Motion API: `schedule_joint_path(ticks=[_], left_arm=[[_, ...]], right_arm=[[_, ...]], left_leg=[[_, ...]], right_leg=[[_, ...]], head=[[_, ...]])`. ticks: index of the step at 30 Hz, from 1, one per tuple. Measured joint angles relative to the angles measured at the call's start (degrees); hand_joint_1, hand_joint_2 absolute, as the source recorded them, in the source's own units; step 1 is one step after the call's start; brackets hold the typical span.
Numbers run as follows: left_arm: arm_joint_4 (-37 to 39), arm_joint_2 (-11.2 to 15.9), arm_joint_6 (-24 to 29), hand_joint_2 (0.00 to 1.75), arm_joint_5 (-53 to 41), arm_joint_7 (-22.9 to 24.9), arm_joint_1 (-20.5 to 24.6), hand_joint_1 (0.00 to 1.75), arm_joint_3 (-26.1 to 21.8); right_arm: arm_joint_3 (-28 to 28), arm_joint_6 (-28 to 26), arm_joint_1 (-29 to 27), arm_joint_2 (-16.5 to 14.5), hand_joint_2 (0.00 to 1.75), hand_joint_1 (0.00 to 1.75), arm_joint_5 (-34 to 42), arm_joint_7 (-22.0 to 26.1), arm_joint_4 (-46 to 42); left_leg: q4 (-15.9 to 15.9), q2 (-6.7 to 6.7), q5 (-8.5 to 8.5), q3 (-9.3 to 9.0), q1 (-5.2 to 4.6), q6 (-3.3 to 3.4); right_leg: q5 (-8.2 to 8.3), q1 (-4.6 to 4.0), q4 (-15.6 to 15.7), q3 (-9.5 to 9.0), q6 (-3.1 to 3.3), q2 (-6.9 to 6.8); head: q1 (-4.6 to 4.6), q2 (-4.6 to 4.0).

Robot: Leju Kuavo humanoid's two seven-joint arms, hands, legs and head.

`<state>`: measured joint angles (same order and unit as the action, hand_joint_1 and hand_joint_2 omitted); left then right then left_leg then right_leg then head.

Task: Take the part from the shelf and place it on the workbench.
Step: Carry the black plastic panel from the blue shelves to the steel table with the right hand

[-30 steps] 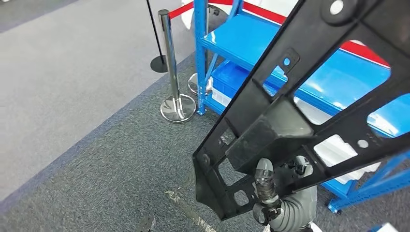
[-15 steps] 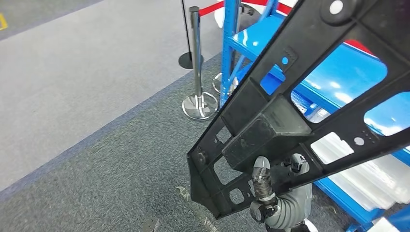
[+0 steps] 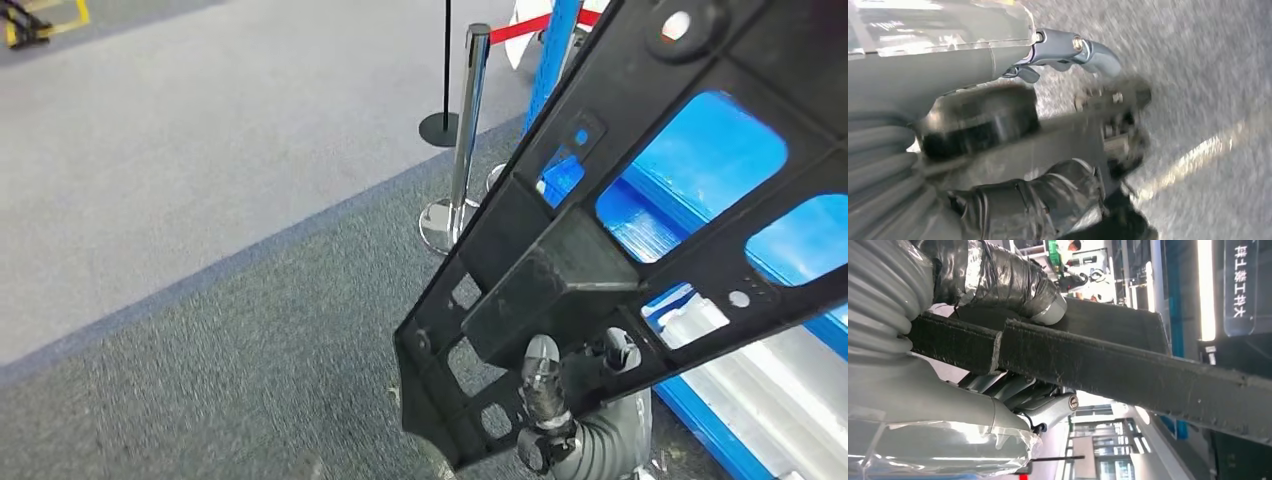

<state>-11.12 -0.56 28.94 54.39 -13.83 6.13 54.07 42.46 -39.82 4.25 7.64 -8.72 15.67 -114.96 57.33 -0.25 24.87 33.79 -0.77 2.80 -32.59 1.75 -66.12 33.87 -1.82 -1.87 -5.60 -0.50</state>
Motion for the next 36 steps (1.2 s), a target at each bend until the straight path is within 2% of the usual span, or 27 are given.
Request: schedule_joint_path(ticks=[2, 3, 4, 5, 7, 9, 10, 11, 12, 14, 16, 17, 18, 19, 20, 21, 23, 25, 27, 29, 30, 31, 32, 33, 34, 35, 36], left_arm=[[0.00, -0.25, 0.28, 1.75, -0.18, 0.52, 0.35, 0.00, 0.00], [-0.01, -0.34, 0.26, 1.75, -0.31, 0.92, 0.43, 0.00, 0.00], [-0.01, -0.44, 0.23, 1.75, -0.49, 1.36, 0.46, 0.00, 0.00], [-0.01, -0.51, 0.26, 1.75, -0.67, 1.88, 0.46, 0.00, 0.00], [0.00, -0.59, 0.57, 1.75, -0.97, 3.00, 0.50, 0.00, 0.00], [0.01, -0.59, 1.05, 1.75, -1.13, 3.80, 0.56, 0.00, 0.00], [0.01, -0.57, 1.24, 1.75, -1.18, 3.97, 0.52, 0.00, 0.00], [0.02, -0.53, 1.33, 1.75, -1.21, 4.05, 0.42, 0.00, 0.00], [0.01, -0.47, 1.37, 1.75, -1.24, 4.08, 0.28, 0.00, 0.00], [0.01, -0.36, 1.32, 1.75, -1.38, 4.10, 0.20, 0.00, 0.00], [0.00, -0.33, 1.09, 1.75, -1.57, 4.11, 0.36, 0.00, 0.00], [0.00, -0.33, 0.95, 1.75, -1.62, 4.14, 0.44, 0.00, 0.00], [-0.01, -0.33, 0.84, 1.75, -1.58, 4.24, 0.47, 0.00, 0.00], [0.00, -0.33, 0.73, 1.75, -1.55, 4.41, 0.47, 0.00, 0.00], [0.01, -0.30, 0.64, 1.75, -1.51, 4.64, 0.45, 0.00, 0.00], [0.01, -0.27, 0.56, 1.75, -1.50, 4.86, 0.44, 0.00, 0.00], [0.02, -0.21, 0.35, 1.75, -1.76, 5.16, 0.51, 0.00, 0.01], [0.01, -0.20, 0.23, 1.75, -2.33, 5.46, 0.64, 0.00, 0.04], [0.01, -0.19, 0.38, 1.75, -2.73, 5.87, 0.66, 0.00, 0.12], [0.02, -0.18, 0.69, 1.75, -2.73, 6.05, 0.66, 0.00, 0.22], [0.01, -0.19, 0.84, 1.75, -2.60, 6.03, 0.71, 0.00, 0.27], [0.00, -0.20, 0.92, 1.75, -2.46, 5.98, 0.77, 0.00, 0.30], [0.01, -0.21, 0.93, 1.75, -2.32, 5.98, 0.82, 0.00, 0.31], [0.01, -0.24, 0.91, 1.75, -2.29, 6.08, 0.83, 0.00, 0.31], [0.01, -0.25, 0.82, 1.75, -2.34, 6.33, 0.82, 0.00, 0.32], [0.01, -0.26, 0.71, 1.75, -2.46, 6.70, 0.80, 0.00, 0.37], [0.01, -0.28, 0.60, 1.75, -2.62, 7.09, 0.80, 0.00, 0.45]], right_arm=[[-0.26, -0.13, -0.49, 0.01, 1.75, 1.75, 0.21, -0.03, -0.31], [-0.37, -0.16, -0.73, 0.00, 1.75, 1.75, 0.52, 0.23, -0.32], [-0.46, -0.18, -0.92, -0.02, 1.75, 1.75, 0.92, 0.66, -0.32], [-0.57, -0.18, -1.07, -0.06, 1.75, 1.75, 1.48, 1.32, -0.33], [-0.85, -0.18, -1.28, -0.20, 1.75, 1.75, 2.97, 3.18, -0.36], [-1.10, -0.18, -1.44, -0.47, 1.75, 1.75, 4.34, 4.98, -0.45], [-1.17, -0.18, -1.49, -0.64, 1.75, 1.75, 4.72, 5.54, -0.50], [-1.23, -0.18, -1.53, -0.84, 1.75, 1.75, 4.91, 5.81, -0.54], [-1.26, -0.17, -1.52, -1.04, 1.75, 1.75, 5.00, 5.93, -0.56], [-1.27, -0.16, -1.56, -1.49, 1.75, 1.75, 5.18, 6.26, -0.64], [-1.33, -0.15, -1.64, -1.86, 1.75, 1.75, 5.75, 6.93, -0.75], [-1.37, -0.15, -1.66, -1.97, 1.75, 1.75, 6.29, 7.36, -0.77], [-1.40, -0.15, -1.64, -2.08, 1.75, 1.75, 7.07, 7.89, -0.77], [-1.43, -0.15, -1.58, -2.20, 1.75, 1.75, 7.95, 8.44, -0.75], [-1.44, -0.15, -1.48, -2.34, 1.75, 1.75, 8.79, 9.02, -0.72], [-1.44, -0.15, -1.34, -2.54, 1.75, 1.75, 9.50, 9.53, -0.69], [-1.44, -0.14, -1.05, -2.91, 1.75, 1.75, 10.35, 10.23, -0.65], [-1.44, -0.13, -0.77, -3.08, 1.75, 1.75, 11.02, 10.65, -0.50], [-1.44, -0.12, -0.42, -3.26, 1.75, 1.75, 11.69, 10.80, -0.18], [-1.44, -0.10, 0.02, -3.49, 1.75, 1.75, 12.22, 10.98, 0.20], [-1.44, -0.09, 0.22, -3.55, 1.75, 1.75, 12.44, 11.15, 0.39], [-1.44, -0.09, 0.34, -3.57, 1.75, 1.75, 12.65, 11.31, 0.61], [-1.43, -0.09, 0.45, -3.57, 1.75, 1.75, 12.86, 11.46, 0.85], [-1.43, -0.09, 0.57, -3.57, 1.75, 1.75, 13.16, 11.54, 1.15], [-1.40, -0.07, 0.81, -3.57, 1.75, 1.75, 13.53, 11.60, 1.48], [-1.33, -0.01, 1.24, -3.59, 1.75, 1.75, 13.93, 11.66, 1.84], [-1.24, 0.09, 1.74, -3.62, 1.75, 1.75, 14.32, 11.71, 2.19]], left_leg=[[0.06, 1.16, 0.15, -0.07, 0.00, 0.65], [0.17, 1.89, 0.25, -0.11, -0.02, 0.66], [0.35, 2.65, 0.40, -0.15, 0.01, 0.58], [0.69, 3.45, 0.61, -0.18, 0.10, 0.41], [1.95, 4.95, 1.37, 0.16, 0.27, -0.21], [3.02, 6.06, 1.98, 0.86, 0.31, -0.90], [3.20, 6.51, 2.07, 1.22, 0.32, -1.19], [3.11, 6.93, 2.06, 1.38, 0.40, -1.38], [3.27, 6.67, 2.16, 1.50, 0.39, -1.60], [5.82, 4.48, 3.60, 2.71, 0.39, -2.24], [11.89, 1.88, 6.40, 5.94, 0.66, -2.98], [14.95, 1.37, 7.44, 7.71, 0.87, -3.22], [16.75, 1.09, 7.65, 8.88, 1.03, -3.37], [16.70, 0.87, 6.84, 9.13, 1.15, -3.43], [14.59, 0.56, 5.11, 8.27, 1.22, -3.39], [10.94, -0.09, 2.95, 6.59, 1.22, -3.25], [4.60, -2.12, 0.50, 3.46, 0.64, -2.71], [2.75, -2.82, 0.55, 2.54, 0.01, -2.05], [2.13, -1.55, 0.44, 2.15, 0.16, -1.43], [1.14, -0.36, 0.25, 1.20, 0.48, -0.81], [0.80, 0.19, 0.20, 0.80, 0.64, -0.42], [0.72, 0.74, 0.26, 0.63, 0.52, -0.10], [0.77, 1.37, 0.35, 0.58, 0.44, 0.23], [0.88, 2.09, 0.48, 0.56, 0.37, 0.39], [1.05, 2.87, 0.62, 0.53, 0.32, 0.43], [1.33, 3.69, 0.83, 0.50, 0.31, 0.39], [1.70, 4.51, 1.11, 0.47, 0.35, 0.26]], right_leg=[[-2.51, -0.21, -7.22, 4.23, 0.18, 1.43], [-2.47, -0.24, -9.02, 5.60, 0.16, 1.66], [-1.24, -0.21, -8.57, 5.93, 0.10, 1.79], [0.88, -0.14, -6.03, 5.19, 0.02, 1.99], [4.53, 0.21, 1.12, 2.49, -0.17, 3.79], [5.22, 0.35, 4.40, 1.09, -0.09, 5.39], [4.98, 0.24, 4.46, 0.99, 0.11, 5.48], [5.02, 0.29, 4.46, 0.91, 0.49, 4.94], [5.04, 0.34, 4.62, 0.75, 0.84, 4.45], [5.04, 0.60, 5.00, 0.30, 1.45, 3.20], [4.82, 0.51, 5.14, -0.03, 1.76, 1.79], [4.66, 0.47, 5.15, -0.14, 1.84, 1.06], [4.49, 0.46, 5.15, -0.28, 1.85, 0.37], [4.28, 0.47, 5.15, -0.47, 1.82, -0.29], [4.06, 0.47, 5.15, -0.75, 1.77, -0.89], [3.80, 0.47, 5.16, -1.11, 1.65, -1.46], [3.34, 0.30, 5.39, -1.81, 1.25, -2.48], [3.11, 0.04, 5.88, -2.38, 0.70, -3.45], [2.83, -0.04, 6.35, -3.08, 0.02, -4.24], [1.61, -0.03, 4.76, -2.81, -0.39, -2.66], [0.30, 0.01, 2.16, -1.54, -0.36, -1.21], [-1.16, -0.10, -1.42, 0.37, -0.22, 0.20], [-2.46, -0.21, -5.26, 2.68, -0.06, 1.02], [-2.90, -0.27, -8.03, 4.60, 0.03, 1.43], [-2.19, -0.31, -8.90, 5.66, 0.09, 1.64], [-0.35, -0.29, -7.54, 5.65, 0.15, 1.82], [2.13, -0.21, -4.40, 4.73, 0.22, 2.26]], head=[[0.15, 0.01], [0.18, 0.01], [0.17, 0.01], [0.17, 0.01], [0.29, 0.00], [0.45, 0.00], [0.51, 0.00], [0.49, 0.00], [0.49, 0.00], [0.03, 0.00], [-0.40, -0.01], [-0.42, -0.01], [-0.42, -0.01], [-0.44, -0.01], [-0.44, 0.00], [-0.45, 0.00], [-0.44, 0.01], [-0.38, 0.00], [-0.35, 0.01], [-0.16, 0.02], [0.02, 0.01], [0.23, 0.01], [0.34, 0.00], [0.42, 0.00], [0.44, -0.01], [0.44, 0.00], [0.46, 0.00]])
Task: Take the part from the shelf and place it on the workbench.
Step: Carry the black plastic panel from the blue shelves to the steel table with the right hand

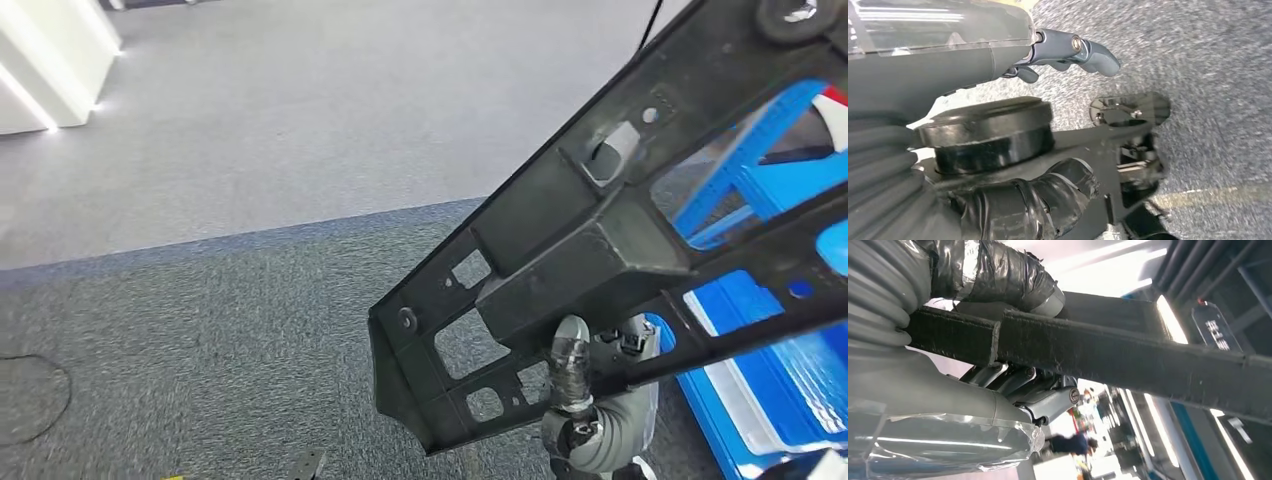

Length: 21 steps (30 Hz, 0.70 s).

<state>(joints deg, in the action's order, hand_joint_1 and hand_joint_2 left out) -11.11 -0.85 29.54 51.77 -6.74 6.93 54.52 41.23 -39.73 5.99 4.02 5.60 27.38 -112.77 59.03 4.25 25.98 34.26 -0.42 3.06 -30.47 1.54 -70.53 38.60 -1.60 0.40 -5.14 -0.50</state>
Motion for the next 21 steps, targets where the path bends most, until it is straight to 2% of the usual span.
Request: schedule_joint_path(ticks=[1, 2, 3, 4, 6, 7, 8, 10, 12, 13, 14, 15, 16, 17, 19, 21], left_arm=[[0.00, -0.01, -0.11, 1.75, -0.13, 0.36, 0.01, 0.00, 0.09], [0.00, -0.02, -0.19, 1.75, -0.22, 0.66, 0.08, 0.00, 0.19], [0.01, -0.03, -0.24, 1.75, -0.25, 0.85, 0.14, 0.00, 0.28], [0.01, -0.03, -0.26, 1.75, -0.24, 0.97, 0.14, 0.00, 0.37], [0.01, 0.03, -0.22, 1.75, -0.16, 1.04, -0.02, 0.00, 0.48], [0.01, 0.03, -0.18, 1.75, -0.09, 1.03, -0.14, 0.00, 0.50], [0.01, 0.03, -0.09, 1.75, 0.00, 1.00, -0.17, 0.00, 0.51], [-0.01, -0.03, 0.02, 1.75, 0.13, 0.87, -0.01, 0.00, 0.52], [-0.01, -0.03, 0.05, 1.75, 0.18, 0.75, 0.13, 0.00, 0.53], [0.00, -0.02, 0.06, 1.75, 0.19, 0.71, 0.10, 0.00, 0.54], [0.00, -0.02, 0.08, 1.75, 0.21, 0.71, 0.04, 0.00, 0.54], [0.01, -0.01, 0.11, 1.75, 0.21, 0.71, -0.02, 0.00, 0.54], [0.01, 0.00, 0.16, 1.75, 0.21, 0.71, -0.05, 0.00, 0.54], [0.00, 0.01, 0.19, 1.75, 0.22, 0.71, 0.00, 0.00, 0.54], [-0.01, 0.02, 0.23, 1.75, 0.23, 0.68, 0.17, 0.00, 0.55], [-0.01, 0.02, 0.23, 1.75, 0.26, 0.67, 0.21, 0.00, 0.57]], right_arm=[[0.11, 0.13, 0.50, -0.05, 1.75, 1.75, 0.26, 0.03, 0.37], [0.23, 0.26, 0.89, -0.15, 1.75, 1.75, 0.39, 0.05, 0.68], [0.33, 0.37, 1.13, -0.24, 1.75, 1.75, 0.47, 0.04, 0.97], [0.43, 0.46, 1.38, -0.35, 1.75, 1.75, 0.55, 0.04, 1.22], [0.85, 0.59, 2.13, -0.67, 1.75, 1.75, 0.90, 0.01, 1.74], [1.10, 0.63, 2.53, -0.89, 1.75, 1.75, 1.11, 0.01, 1.97], [1.32, 0.64, 2.82, -1.10, 1.75, 1.75, 1.29, 0.03, 2.16], [1.55, 0.65, 3.01, -1.35, 1.75, 1.75, 1.56, 0.05, 2.43], [1.72, 0.65, 3.06, -1.38, 1.75, 1.75, 1.73, 0.04, 2.80], [1.82, 0.65, 3.07, -1.40, 1.75, 1.75, 1.77, 0.03, 3.04], [1.91, 0.66, 3.11, -1.43, 1.75, 1.75, 1.78, 0.03, 3.27], [1.97, 0.66, 3.19, -1.47, 1.75, 1.75, 1.79, 0.03, 3.46], [2.01, 0.67, 3.32, -1.55, 1.75, 1.75, 1.79, 0.03, 3.64], [2.03, 0.67, 3.45, -1.64, 1.75, 1.75, 1.79, 0.04, 3.79], [2.08, 0.68, 3.63, -1.77, 1.75, 1.75, 1.80, 0.04, 4.09], [2.21, 0.69, 3.72, -1.81, 1.75, 1.75, 1.91, 0.02, 4.41]], left_leg=[[0.41, 0.75, 0.31, 0.06, 0.05, -0.21], [0.99, 1.50, 0.65, 0.30, 0.03, -0.49], [1.36, 2.12, 0.82, 0.60, 0.09, -0.84], [1.46, 2.70, 0.89, 0.92, 0.19, -1.21], [1.28, 3.45, 0.77, 1.24, 0.43, -1.91], [1.52, 2.53, 0.94, 1.39, 0.35, -2.24], [2.64, 1.01, 1.49, 1.90, 0.26, -2.60], [7.87, -2.50, 3.80, 4.62, 0.25, -3.30], [14.06, -3.52, 5.65, 8.29, 0.60, -3.79], [15.20, -3.68, 5.34, 9.18, 0.73, -3.91], [14.18, -3.84, 3.99, 8.94, 0.80, -3.92], [11.22, -4.19, 1.92, 7.63, 0.82, -3.81], [7.27, -5.17, -0.02, 5.81, 0.69, -3.57], [3.82, -6.43, -1.28, 4.16, 0.38, -3.26], [0.27, -8.05, -1.88, 2.50, -0.33, -2.48], [-0.27, -7.19, -1.77, 2.20, -0.59, -1.77]], right_leg=[[1.86, 0.15, 3.34, -1.18, 0.06, 1.13], [3.01, 0.35, 6.35, -2.31, 0.07, 2.37], [3.34, 0.43, 8.09, -2.99, 0.09, 3.38], [3.01, 0.38, 8.67, -3.28, 0.19, 3.96], [3.09, 0.29, 9.28, -3.69, 0.68, 3.08], [3.12, 0.37, 9.61, -4.04, 0.97, 2.46], [3.15, 0.51, 10.00, -4.44, 1.28, 1.75], [2.99, 0.54, 10.43, -5.15, 1.70, 0.19], [2.63, 0.45, 10.49, -5.56, 1.90, -1.47], [2.40, 0.44, 10.49, -5.79, 1.91, -2.22], [2.15, 0.44, 10.49, -6.07, 1.87, -2.90], [1.90, 0.44, 10.50, -6.41, 1.81, -3.49], [1.64, 0.41, 10.55, -6.78, 1.71, -4.04], [1.44, 0.30, 10.65, -7.09, 1.57, -4.55], [1.21, 0.02, 11.01, -7.50, 1.09, -5.45], [1.07, -0.23, 11.61, -8.09, 0.44, -6.45]], head=[[-0.01, 0.00], [-0.01, 0.00], [-0.02, 0.00], [0.03, 0.00], [0.09, 0.01], [-0.01, 0.01], [-0.29, 0.01], [-0.73, 0.00], [-0.80, 0.00], [-0.85, -0.01], [-0.84, -0.01], [-0.85, -0.01], [-0.84, -0.01], [-0.83, -0.01], [-0.79, -0.01], [-0.78, 0.00]])
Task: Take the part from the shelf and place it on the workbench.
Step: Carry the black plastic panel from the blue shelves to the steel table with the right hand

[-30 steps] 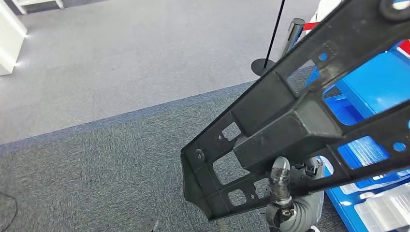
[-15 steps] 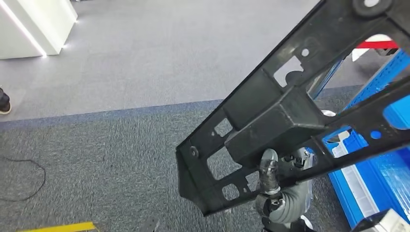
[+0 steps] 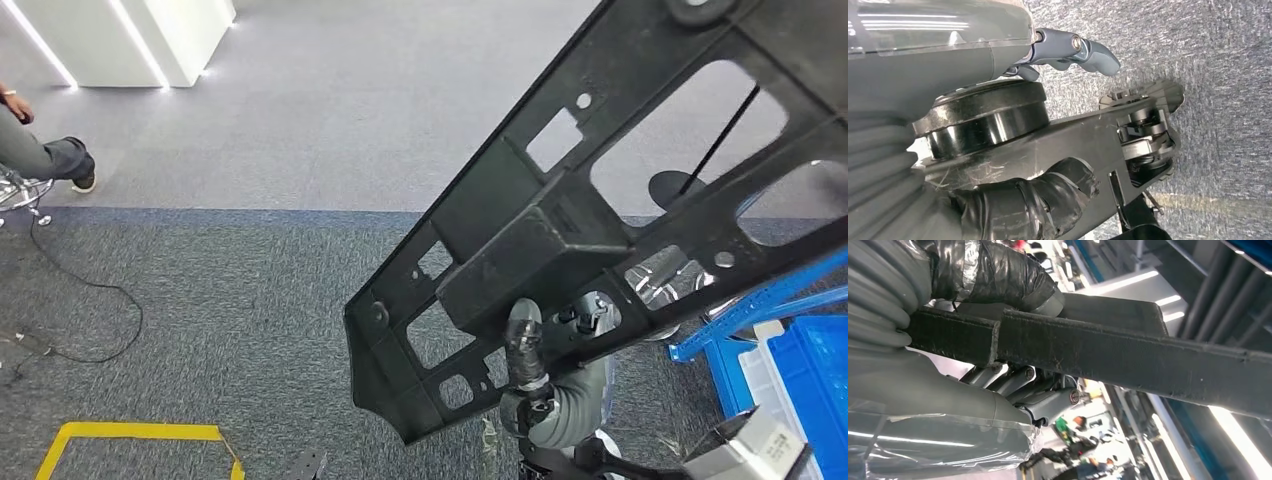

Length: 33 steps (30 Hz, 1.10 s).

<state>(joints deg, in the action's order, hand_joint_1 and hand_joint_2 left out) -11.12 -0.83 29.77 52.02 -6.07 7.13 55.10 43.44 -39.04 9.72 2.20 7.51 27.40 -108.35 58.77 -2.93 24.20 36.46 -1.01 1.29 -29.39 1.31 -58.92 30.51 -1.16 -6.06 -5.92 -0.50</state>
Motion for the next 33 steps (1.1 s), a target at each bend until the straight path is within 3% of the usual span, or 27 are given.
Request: schedule_joint_path(ticks=[1, 3, 5, 7, 8, 9, 11, 13, 14, 16, 18, 20, 22, 23, 25, 26, 27, 29, 31, 33], left_arm=[[0.01, -0.02, -0.01, 1.75, 0.01, 0.03, -0.06, 0.00, 0.04], [0.01, -0.05, -0.02, 1.75, 0.01, 0.42, 0.01, 0.00, 0.18], [0.00, -0.08, -0.01, 1.75, -0.13, 1.12, 0.35, 0.00, 0.30], [-0.01, -0.09, 0.10, 1.75, -0.50, 1.62, 0.62, 0.00, 0.37], [0.00, -0.09, 0.19, 1.75, -0.75, 1.72, 0.69, 0.00, 0.43], [0.00, -0.09, 0.28, 1.75, -0.95, 1.71, 0.77, 0.00, 0.53], [0.00, -0.09, 0.38, 1.75, -1.21, 1.49, 0.94, 0.00, 0.72], [-0.01, -0.08, 0.36, 1.75, -1.38, 1.36, 1.10, 0.00, 0.80], [0.00, -0.07, 0.32, 1.75, -1.48, 1.44, 1.14, 0.00, 0.80], [0.01, -0.01, 0.27, 1.75, -1.66, 1.74, 1.02, 0.00, 0.83], [0.02, 0.02, 0.37, 1.75, -1.70, 1.92, 0.94, 0.00, 0.85], [0.02, -0.02, 0.51, 1.75, -1.78, 1.92, 1.06, 0.00, 0.86], [0.02, -0.05, 0.55, 1.75, -1.85, 1.88, 1.14, 0.00, 0.86], [0.02, -0.07, 0.50, 1.75, -1.86, 1.87, 1.13, 0.00, 0.86], [0.02, -0.04, 0.37, 1.75, -1.87, 1.87, 1.10, 0.00, 0.87], [0.02, -0.02, 0.29, 1.75, -1.90, 1.88, 1.15, 0.00, 0.88], [0.02, 0.01, 0.26, 1.75, -1.95, 1.87, 1.26, 0.00, 0.88], [0.02, -0.01, 0.22, 1.75, -2.03, 1.85, 1.48, 0.00, 0.89], [0.02, -0.04, 0.24, 1.75, -2.03, 1.84, 1.36, 0.00, 0.90], [0.02, -0.06, 0.25, 1.75, -2.03, 1.86, 1.16, 0.00, 0.90]], right_arm=[[0.12, 0.01, 0.14, -0.03, 1.75, 1.75, 0.14, -0.02, 0.22], [0.39, -0.06, 0.54, -0.10, 1.75, 1.75, 0.49, 0.02, 0.67], [0.52, -0.25, 0.75, -0.12, 1.75, 1.75, 0.90, 0.07, 1.08], [0.54, -0.41, 0.76, -0.11, 1.75, 1.75, 1.26, 0.09, 1.46], [0.54, -0.44, 0.78, -0.10, 1.75, 1.75, 1.35, 0.12, 1.63], [0.54, -0.46, 0.81, -0.10, 1.75, 1.75, 1.43, 0.14, 1.75], [0.54, -0.49, 0.87, -0.11, 1.75, 1.75, 1.40, 0.15, 1.86], [0.54, -0.56, 0.81, -0.12, 1.75, 1.75, 1.27, 0.08, 1.90], [0.54, -0.59, 0.75, -0.13, 1.75, 1.75, 1.17, 0.04, 1.91], [0.54, -0.63, 0.72, -0.18, 1.75, 1.75, 1.01, -0.02, 1.92], [0.54, -0.62, 0.74, -0.34, 1.75, 1.75, 0.81, 0.02, 1.91], [0.54, -0.62, 0.68, -0.45, 1.75, 1.75, 0.63, 0.03, 1.91], [0.54, -0.63, 0.55, -0.45, 1.75, 1.75, 0.45, -0.01, 1.92], [0.54, -0.63, 0.49, -0.45, 1.75, 1.75, 0.29, -0.05, 1.93], [0.54, -0.63, 0.48, -0.48, 1.75, 1.75, -0.30, -0.23, 1.93], [0.54, -0.63, 0.48, -0.51, 1.75, 1.75, -0.66, -0.36, 1.93], [0.54, -0.63, 0.50, -0.56, 1.75, 1.75, -0.98, -0.51, 1.93], [0.54, -0.64, 0.52, -0.64, 1.75, 1.75, -1.38, -0.85, 1.93], [0.54, -0.64, 0.57, -0.74, 1.75, 1.75, -1.50, -1.08, 1.93], [0.55, -0.59, 0.62, -0.86, 1.75, 1.75, -1.57, -1.09, 1.94]], left_leg=[[-0.43, 0.63, -0.08, -0.38, 0.17, 0.29], [-1.42, 1.86, -0.26, -1.34, 0.62, 0.90], [-1.69, 3.06, -0.22, -1.69, 0.80, 1.43], [-1.55, 4.46, -0.06, -1.73, 0.73, 1.70], [-1.39, 5.26, 0.07, -1.76, 0.74, 1.70], [-1.08, 6.10, 0.26, -1.78, 0.79, 1.60], [0.02, 7.65, 0.92, -1.49, 0.88, 1.06], [1.03, 8.81, 1.45, -0.80, 0.88, 0.38], [1.22, 9.34, 1.48, -0.50, 0.92, 0.05], [1.33, 9.65, 1.49, -0.12, 1.10, -0.44], [3.53, 7.11, 2.67, 0.95, 0.95, -1.02], [9.63, 4.13, 5.47, 4.01, 1.03, -1.64], [15.31, 3.41, 7.16, 7.25, 1.33, -1.96], [15.67, 3.30, 6.60, 7.60, 1.41, -1.97], [10.17, 2.66, 2.94, 4.89, 1.36, -1.58], [6.39, 1.43, 1.56, 2.91, 1.08, -1.17], [3.23, 0.26, 0.63, 1.26, 0.70, -0.72], [0.86, -1.00, 0.73, 0.14, 0.03, 0.01], [0.22, 0.21, 0.56, -0.16, 0.18, 0.56], [-0.77, 1.39, 0.29, -0.99, 0.62, 1.13]], right_leg=[[-0.24, 0.02, 0.04, -0.36, -0.33, 0.23], [-1.83, -0.03, -2.44, 0.38, -0.72, 2.56], [-4.65, -0.10, -9.32, 4.20, -0.59, 5.18], [-5.70, -0.20, -14.91, 8.06, -0.52, 5.79], [-4.57, -0.18, -14.89, 8.68, -0.53, 5.89], [-2.49, -0.10, -12.75, 8.25, -0.56, 6.10], [1.36, 0.24, -5.83, 5.87, -0.61, 8.13], [2.23, 0.51, -2.25, 4.46, -0.50, 10.18], [1.93, 0.44, -2.12, 4.35, -0.30, 10.40], [1.99, 0.50, -2.00, 4.12, 0.35, 9.37], [1.93, 0.73, -1.67, 3.59, 0.99, 8.12], [1.67, 0.62, -1.57, 3.19, 1.39, 6.64], [1.34, 0.49, -1.62, 2.98, 1.53, 5.08], [1.15, 0.44, -1.63, 2.83, 1.52, 4.39], [0.73, 0.34, -1.61, 2.26, 1.43, 3.19], [0.52, 0.28, -1.49, 1.90, 1.33, 2.64], [0.33, 0.15, -1.36, 1.61, 1.16, 2.11], [0.16, -0.08, -0.92, 1.19, 0.68, 1.16], [-0.04, -0.28, -0.44, 0.65, 0.02, 0.43], [-1.28, -0.30, -1.96, 0.93, -0.43, 2.07]], head=[[0.01, 0.00], [0.24, 0.01], [0.56, 0.01], [0.69, 0.01], [0.69, 0.00], [0.70, 0.00], [0.80, -0.01], [0.91, 0.00], [0.93, 0.00], [0.94, -0.01], [0.46, -0.01], [-0.03, -0.01], [-0.04, -0.01], [-0.06, -0.01], [-0.07, -0.01], [-0.04, -0.01], [-0.04, 0.00], [0.00, 0.00], [0.04, -0.01], [0.15, 0.00]])
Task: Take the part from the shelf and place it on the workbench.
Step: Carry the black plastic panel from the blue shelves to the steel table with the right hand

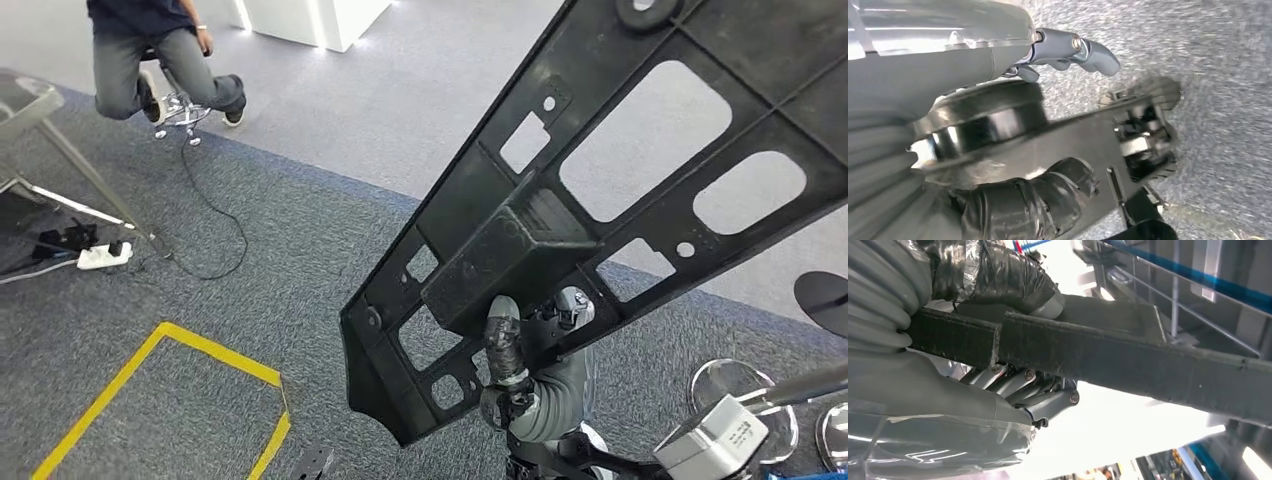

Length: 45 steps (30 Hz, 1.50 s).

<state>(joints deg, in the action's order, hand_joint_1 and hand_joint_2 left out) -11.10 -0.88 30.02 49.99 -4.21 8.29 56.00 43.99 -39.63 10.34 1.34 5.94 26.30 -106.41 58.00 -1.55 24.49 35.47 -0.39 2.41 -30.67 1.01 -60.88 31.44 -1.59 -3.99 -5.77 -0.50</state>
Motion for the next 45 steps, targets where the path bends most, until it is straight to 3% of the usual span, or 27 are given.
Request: schedule_joint_path(ticks=[2, 3, 4, 5, 6, 7, 9, 11, 13, 15, 17, 18, 20, 22, 24, 28, 29, 31, 33, 35, 36, 37, 39, 40, 42, 44, 45], left_arm=[[0.00, -0.07, -0.02, 1.75, -0.01, 0.04, 0.13, 0.00, 0.00], [0.00, -0.12, -0.03, 1.75, -0.01, 0.07, 0.25, 0.00, 0.00], [0.00, -0.19, -0.04, 1.75, -0.01, 0.10, 0.31, 0.00, 0.00], [0.00, -0.23, -0.06, 1.75, -0.01, 0.15, 0.31, 0.00, 0.01], [0.00, -0.27, -0.08, 1.75, -0.01, 0.19, 0.28, 0.00, 0.01], [0.00, -0.28, -0.09, 1.75, -0.01, 0.23, 0.25, 0.00, 0.02], [0.00, -0.30, -0.10, 1.75, -0.01, 0.26, 0.30, 0.00, 0.02], [0.00, -0.30, -0.11, 1.75, -0.05, 0.25, 0.39, 0.00, 0.02], [0.00, -0.27, -0.14, 1.75, -0.12, 0.30, 0.35, 0.00, 0.03], [0.00, -0.24, -0.19, 1.75, -0.18, 0.45, 0.24, 0.00, 0.05], [0.00, -0.24, -0.21, 1.75, -0.20, 0.57, 0.34, 0.00, 0.07], [0.00, -0.25, -0.22, 1.75, -0.21, 0.58, 0.44, 0.00, 0.07], [0.00, -0.25, -0.25, 1.75, -0.22, 0.58, 0.54, 0.00, 0.07], [0.00, -0.25, -0.27, 1.75, -0.22, 0.58, 0.52, 0.00, 0.07], [0.00, -0.25, -0.27, 1.75, -0.22, 0.58, 0.52, 0.00, 0.07], [0.00, -0.19, -0.48, 1.75, -0.20, 0.57, 0.59, 0.00, 0.15], [0.00, -0.20, -0.53, 1.75, -0.20, 0.57, 0.48, 0.00, 0.24], [0.00, -0.22, -0.55, 1.75, -0.20, 0.58, 0.43, 0.00, 0.49], [0.00, -0.27, -0.60, 1.75, -0.20, 0.55, 0.61, 0.00, 0.71], [0.00, -0.30, -0.67, 1.75, -0.18, 0.46, 0.66, 0.00, 0.82], [0.00, -0.30, -0.73, 1.75, -0.16, 0.37, 0.62, 0.00, 0.86], [0.00, -0.30, -0.79, 1.75, -0.15, 0.28, 0.57, 0.00, 0.88], [0.00, -0.34, -0.96, 1.75, -0.14, 0.05, 0.54, 0.00, 0.90], [0.00, -0.37, -1.02, 1.75, -0.10, -0.08, 0.58, 0.00, 0.90], [0.00, -0.42, -1.07, 1.75, 0.02, -0.37, 0.58, 0.00, 0.90], [0.00, -0.38, -1.08, 1.75, 0.17, -0.56, 0.39, 0.00, 0.90], [0.00, -0.36, -1.09, 1.75, 0.23, -0.60, 0.28, 0.00, 0.91]], right_arm=[[0.01, 0.02, -0.03, -0.03, 1.75, 1.75, -0.07, -0.09, 0.05], [0.01, 0.01, -0.10, -0.03, 1.75, 1.75, -0.04, -0.18, 0.13], [0.01, -0.01, -0.18, -0.03, 1.75, 1.75, 0.05, -0.32, 0.21], [0.01, -0.02, -0.24, -0.03, 1.75, 1.75, 0.16, -0.48, 0.28], [0.01, -0.03, -0.25, -0.03, 1.75, 1.75, 0.30, -0.63, 0.33], [0.01, -0.05, -0.23, -0.03, 1.75, 1.75, 0.42, -0.76, 0.34], [0.01, -0.13, -0.17, -0.04, 1.75, 1.75, 0.58, -0.87, 0.37], [0.01, -0.18, -0.12, -0.04, 1.75, 1.75, 0.69, -0.87, 0.43], [0.01, -0.20, -0.06, -0.07, 1.75, 1.75, 0.74, -0.86, 0.45], [0.01, -0.19, 0.02, -0.14, 1.75, 1.75, 0.75, -0.84, 0.45], [0.01, -0.13, 0.03, -0.21, 1.75, 1.75, 0.75, -0.84, 0.45], [0.01, -0.10, -0.02, -0.23, 1.75, 1.75, 0.75, -0.85, 0.45], [0.01, -0.10, -0.13, -0.23, 1.75, 1.75, 0.75, -0.90, 0.46], [0.01, -0.11, -0.17, -0.23, 1.75, 1.75, 0.75, -0.91, 0.47], [0.01, -0.11, -0.17, -0.23, 1.75, 1.75, 0.75, -0.91, 0.47], [0.02, -0.11, -0.02, -0.24, 1.75, 1.75, 0.75, -0.92, 0.44], [0.02, -0.10, 0.02, -0.26, 1.75, 1.75, 0.75, -0.93, 0.42], [0.02, -0.10, 0.09, -0.29, 1.75, 1.75, 0.74, -0.91, 0.36], [0.03, -0.14, 0.05, -0.29, 1.75, 1.75, 0.74, -0.92, 0.37], [0.03, -0.18, -0.08, -0.27, 1.75, 1.75, 0.75, -0.97, 0.47], [0.03, -0.18, -0.13, -0.26, 1.75, 1.75, 0.75, -0.99, 0.52], [0.03, -0.18, -0.12, -0.26, 1.75, 1.75, 0.75, -1.01, 0.56], [0.04, -0.10, -0.03, -0.25, 1.75, 1.75, 0.85, -1.07, 0.65], [0.05, -0.06, 0.02, -0.25, 1.75, 1.75, 0.94, -1.10, 0.69], [0.08, 0.00, 0.11, -0.25, 1.75, 1.75, 1.24, -1.20, 0.77], [0.11, 0.01, 0.25, -0.26, 1.75, 1.75, 1.43, -1.25, 0.79], [0.13, 0.02, 0.33, -0.29, 1.75, 1.75, 1.47, -1.26, 0.79]], left_leg=[[-0.41, 1.18, -0.05, -0.49, 0.16, 0.47], [-0.38, 1.84, 0.01, -0.51, 0.14, 0.67], [-0.31, 2.57, 0.10, -0.53, 0.10, 0.76], [-0.19, 3.35, 0.20, -0.55, 0.09, 0.77], [0.04, 4.16, 0.35, -0.59, 0.12, 0.72], [0.37, 5.01, 0.57, -0.62, 0.17, 0.57], [1.33, 6.49, 1.14, -0.37, 0.23, 0.09], [1.83, 7.60, 1.40, 0.18, 0.30, -0.57], [1.68, 8.48, 1.31, 0.51, 0.51, -1.22], [3.00, 6.88, 2.05, 1.16, 0.44, -1.86], [8.35, 3.71, 4.53, 3.83, 0.40, -2.48], [12.08, 2.74, 6.02, 5.84, 0.54, -2.74], [17.40, 2.05, 7.43, 8.90, 0.75, -3.02], [18.59, 1.92, 7.26, 9.71, 0.81, -3.07], [18.48, 1.91, 7.11, 9.68, 0.82, -3.07], [1.17, -0.68, 0.16, 1.11, -0.41, -1.11], [0.88, -0.08, 0.11, 0.95, -0.18, -0.78], [0.08, 0.89, -0.09, 0.25, 0.23, -0.06], [-0.17, 1.98, -0.11, -0.11, 0.33, 0.46], [-0.01, 3.22, 0.04, -0.12, 0.25, 0.68], [0.16, 3.97, 0.17, -0.13, 0.23, 0.70], [0.40, 4.75, 0.32, -0.15, 0.27, 0.63], [1.09, 6.34, 0.78, -0.10, 0.37, 0.26], [1.52, 7.02, 1.01, 0.07, 0.36, -0.01], [1.85, 7.98, 1.16, 0.52, 0.36, -0.67], [1.72, 8.48, 1.04, 0.79, 0.50, -1.36], [2.04, 7.73, 1.24, 0.96, 0.47, -1.69]], right_leg=[[-2.86, 0.07, -6.11, 3.01, -0.05, 2.72], [-4.25, 0.07, -9.92, 5.21, -0.03, 3.37], [-4.87, 0.06, -12.80, 7.08, -0.04, 3.66], [-4.39, 0.07, -13.87, 8.15, -0.05, 3.78], [-2.81, 0.10, -12.75, 8.15, -0.04, 3.87], [-0.43, 0.16, -9.64, 7.14, -0.01, 4.16], [2.86, 0.47, -2.74, 4.39, 0.10, 6.42], [3.27, 0.55, -0.01, 3.22, 0.28, 8.17], [3.37, 0.49, 0.34, 3.01, 0.80, 7.48], [3.45, 0.68, 0.89, 2.43, 1.43, 6.32], [3.28, 0.68, 1.18, 1.83, 1.89, 4.90], [3.11, 0.61, 1.18, 1.66, 2.04, 4.13], [2.78, 0.53, 1.16, 1.38, 2.14, 2.79], [2.62, 0.52, 1.16, 1.24, 2.12, 2.22], [2.60, 0.52, 1.16, 1.22, 2.12, 2.15], [1.23, -0.05, 1.74, -0.63, 0.65, -1.31], [1.06, -0.02, 1.87, -0.80, 0.29, -1.48], [-0.37, 0.00, -0.28, -0.11, -0.21, 0.46], [-3.38, 0.06, -6.88, 3.23, -0.38, 3.13], [-5.21, 0.05, -13.26, 7.12, -0.48, 3.77], [-4.51, 0.07, -13.88, 7.94, -0.51, 3.85], [-2.70, 0.12, -12.16, 7.60, -0.51, 3.93], [1.57, 0.39, -4.94, 4.90, -0.44, 5.37], [2.71, 0.50, -1.99, 3.69, -0.35, 6.41], [2.85, 0.49, 0.12, 2.75, -0.01, 7.68], [3.08, 0.37, 0.45, 2.51, 0.70, 6.77], [3.18, 0.42, 0.70, 2.27, 1.08, 6.26]], head=[[0.25, 0.00], [0.33, 0.00], [0.39, 0.00], [0.40, 0.00], [0.39, 0.00], [0.41, 0.00], [0.45, 0.00], [0.54, 0.01], [0.58, 0.01], [0.33, 0.00], [-0.06, 0.00], [-0.23, 0.00], [-0.24, 0.00], [-0.24, 0.00], [-0.25, 0.00], [-0.19, 0.00], [-0.17, 0.00], [0.07, 0.00], [0.48, 0.00], [0.63, 0.00], [0.62, 0.00], [0.63, 0.00], [0.66, 0.00], [0.66, 0.00], [0.67, 0.00], [0.70, 0.00], [0.58, 0.00]])
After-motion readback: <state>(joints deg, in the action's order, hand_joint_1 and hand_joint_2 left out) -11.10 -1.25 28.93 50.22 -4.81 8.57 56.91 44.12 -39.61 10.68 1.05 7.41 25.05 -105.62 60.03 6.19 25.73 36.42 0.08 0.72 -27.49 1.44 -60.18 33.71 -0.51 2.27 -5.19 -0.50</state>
